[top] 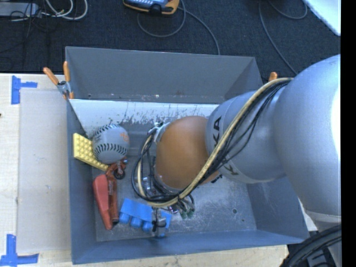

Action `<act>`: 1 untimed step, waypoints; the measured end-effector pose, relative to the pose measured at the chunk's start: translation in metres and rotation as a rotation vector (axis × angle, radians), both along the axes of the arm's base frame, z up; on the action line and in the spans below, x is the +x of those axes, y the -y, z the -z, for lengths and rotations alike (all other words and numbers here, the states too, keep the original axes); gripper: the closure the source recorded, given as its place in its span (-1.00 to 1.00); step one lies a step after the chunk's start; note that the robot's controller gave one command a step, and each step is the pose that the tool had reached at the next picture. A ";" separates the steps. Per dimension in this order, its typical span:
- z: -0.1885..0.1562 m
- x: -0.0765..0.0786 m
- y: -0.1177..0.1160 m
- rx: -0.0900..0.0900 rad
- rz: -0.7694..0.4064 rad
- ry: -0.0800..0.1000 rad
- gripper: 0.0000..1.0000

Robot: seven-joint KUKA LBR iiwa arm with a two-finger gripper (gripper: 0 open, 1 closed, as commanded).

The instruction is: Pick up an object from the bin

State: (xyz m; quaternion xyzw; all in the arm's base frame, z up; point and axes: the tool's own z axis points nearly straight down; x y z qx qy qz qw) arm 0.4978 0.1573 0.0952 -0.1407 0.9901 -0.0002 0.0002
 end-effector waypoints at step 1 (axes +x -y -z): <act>0.024 -0.007 0.034 0.003 -0.140 0.002 1.00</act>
Offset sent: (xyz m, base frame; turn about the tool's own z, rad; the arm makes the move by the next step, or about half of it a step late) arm 0.0000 0.0000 0.0000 0.0000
